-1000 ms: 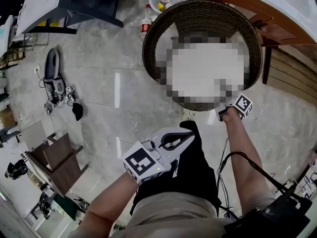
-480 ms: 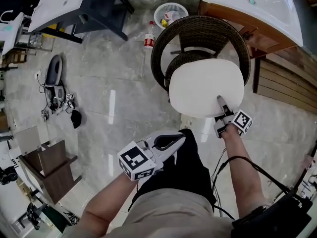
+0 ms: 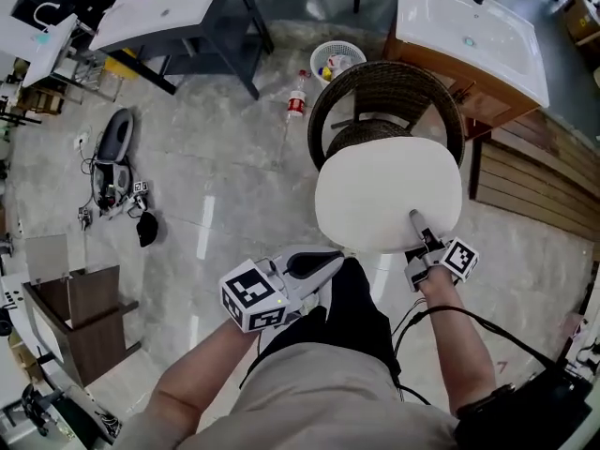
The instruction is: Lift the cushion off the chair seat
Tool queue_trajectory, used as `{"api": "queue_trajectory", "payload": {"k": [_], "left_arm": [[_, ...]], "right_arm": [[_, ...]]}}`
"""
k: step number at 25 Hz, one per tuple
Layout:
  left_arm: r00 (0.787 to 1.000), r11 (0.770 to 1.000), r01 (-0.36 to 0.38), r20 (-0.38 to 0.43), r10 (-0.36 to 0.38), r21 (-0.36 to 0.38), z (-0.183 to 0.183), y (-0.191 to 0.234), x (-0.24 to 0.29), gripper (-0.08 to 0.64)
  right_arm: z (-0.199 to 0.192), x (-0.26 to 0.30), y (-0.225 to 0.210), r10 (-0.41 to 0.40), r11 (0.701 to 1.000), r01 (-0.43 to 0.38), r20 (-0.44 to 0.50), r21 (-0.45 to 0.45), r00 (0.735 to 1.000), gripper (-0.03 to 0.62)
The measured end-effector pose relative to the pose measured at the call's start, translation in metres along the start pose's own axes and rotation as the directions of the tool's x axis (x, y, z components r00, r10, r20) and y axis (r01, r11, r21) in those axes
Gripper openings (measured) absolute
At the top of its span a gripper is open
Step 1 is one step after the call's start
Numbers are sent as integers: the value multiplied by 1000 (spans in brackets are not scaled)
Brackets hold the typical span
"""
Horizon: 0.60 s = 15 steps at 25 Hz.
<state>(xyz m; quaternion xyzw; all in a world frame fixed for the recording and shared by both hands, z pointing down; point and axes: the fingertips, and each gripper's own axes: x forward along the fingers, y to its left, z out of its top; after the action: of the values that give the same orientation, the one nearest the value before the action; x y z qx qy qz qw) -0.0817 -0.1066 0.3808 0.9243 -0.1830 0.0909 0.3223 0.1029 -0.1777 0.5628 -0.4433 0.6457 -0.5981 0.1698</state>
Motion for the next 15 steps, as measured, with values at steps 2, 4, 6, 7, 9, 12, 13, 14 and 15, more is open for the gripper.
{"api": "queue_trajectory", "payload": {"k": [2, 4, 6, 7, 9, 12, 13, 14, 15], "left_arm": [[1000, 1000, -2, 23, 2, 3, 5, -7, -15, 6], [999, 1000, -13, 41, 12, 15, 8, -13, -31, 6], [998, 999, -28, 51, 27, 34, 10, -19, -47, 6], [998, 999, -36, 53, 34, 38, 10, -22, -56, 6], [997, 999, -47, 66, 45, 27, 10, -29, -76, 6], [993, 999, -45, 106, 45, 5, 15, -43, -101, 6], [992, 999, -47, 117, 45, 8, 17, -47, -108, 6], [991, 999, -50, 125, 48, 14, 18, -51, -114, 6], [990, 998, -54, 132, 51, 20, 18, -54, -121, 6]], "right_arm": [[-8, -10, 20, 21, 1000, -21, -3, -17, 1000, 51], [-16, -19, 41, 44, 999, -44, -4, -24, 999, 51], [-25, -29, 61, 59, 998, -59, -1, -29, 998, 51], [-30, -35, 71, 65, 997, -65, 1, -31, 998, 51], [-43, -46, 93, 81, 996, -81, 0, -37, 997, 51], [-56, -61, 126, 122, 991, -122, -6, -62, 992, 51], [-59, -67, 136, 137, 988, -137, -5, -65, 991, 51], [-62, -73, 145, 150, 987, -150, -1, -64, 989, 51], [-66, -78, 152, 161, 985, -160, 2, -62, 987, 51]]}}
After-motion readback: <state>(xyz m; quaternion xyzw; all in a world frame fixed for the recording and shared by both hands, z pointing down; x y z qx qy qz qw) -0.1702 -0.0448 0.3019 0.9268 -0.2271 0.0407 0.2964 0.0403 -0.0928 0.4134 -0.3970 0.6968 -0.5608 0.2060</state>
